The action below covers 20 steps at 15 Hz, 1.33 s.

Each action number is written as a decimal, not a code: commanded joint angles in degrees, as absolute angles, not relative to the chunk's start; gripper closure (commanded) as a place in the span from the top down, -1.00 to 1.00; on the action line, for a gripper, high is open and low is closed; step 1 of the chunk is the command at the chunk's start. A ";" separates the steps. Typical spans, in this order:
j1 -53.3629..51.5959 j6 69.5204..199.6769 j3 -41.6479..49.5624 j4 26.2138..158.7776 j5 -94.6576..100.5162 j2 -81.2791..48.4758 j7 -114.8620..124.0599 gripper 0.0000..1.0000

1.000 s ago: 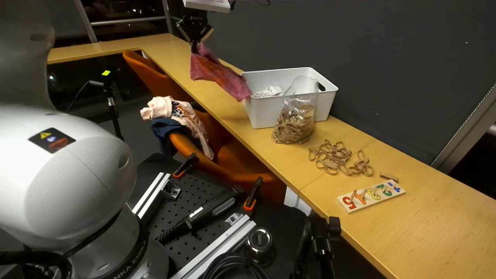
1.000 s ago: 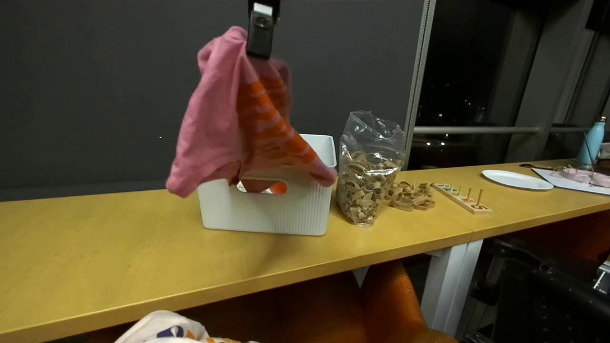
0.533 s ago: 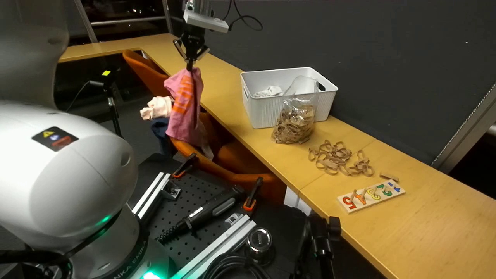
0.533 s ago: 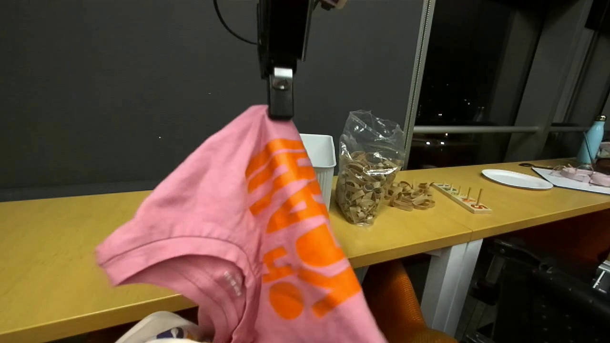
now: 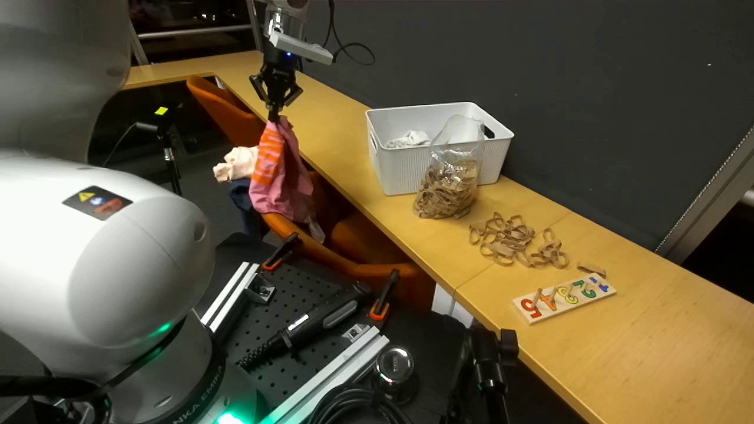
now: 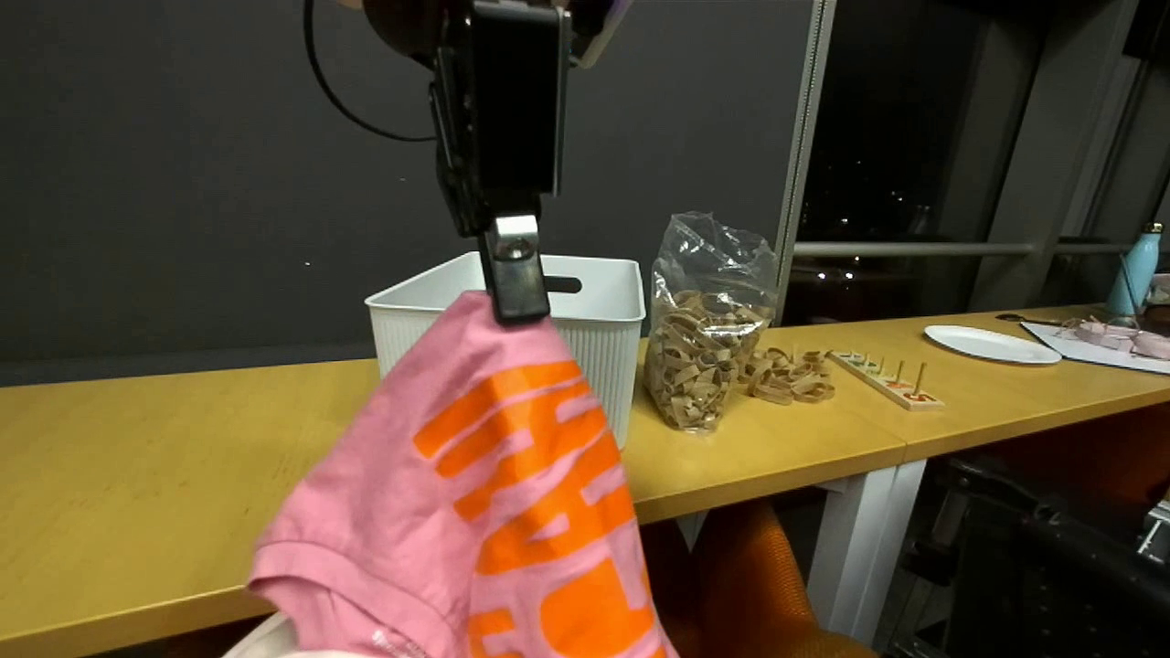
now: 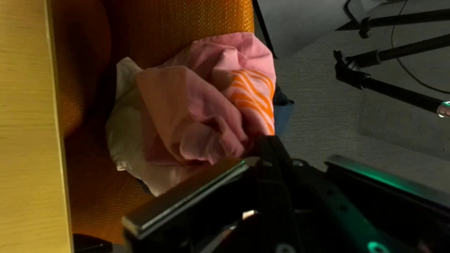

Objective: Remove the t-shirts from the white storage container and put them on the backrest of the chair on the right.

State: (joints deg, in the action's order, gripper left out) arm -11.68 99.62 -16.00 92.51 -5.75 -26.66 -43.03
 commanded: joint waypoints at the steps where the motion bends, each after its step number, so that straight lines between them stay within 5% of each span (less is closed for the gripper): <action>1: -13.17 93.90 -16.90 86.16 -4.15 -30.70 -45.09 -0.99; 12: -18.08 76.87 -18.37 78.60 -1.47 -38.36 -51.49 -0.99; 13: -18.49 76.32 -18.40 77.90 -1.23 -39.03 -51.33 -0.46; 14: -18.77 75.93 -18.35 77.14 -0.98 -39.81 -51.33 -0.45; 20: -20.19 70.79 -18.59 70.20 -1.53 -44.87 -50.71 0.41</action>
State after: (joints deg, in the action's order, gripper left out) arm -19.42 75.33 -18.09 76.35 -2.42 -41.24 -50.82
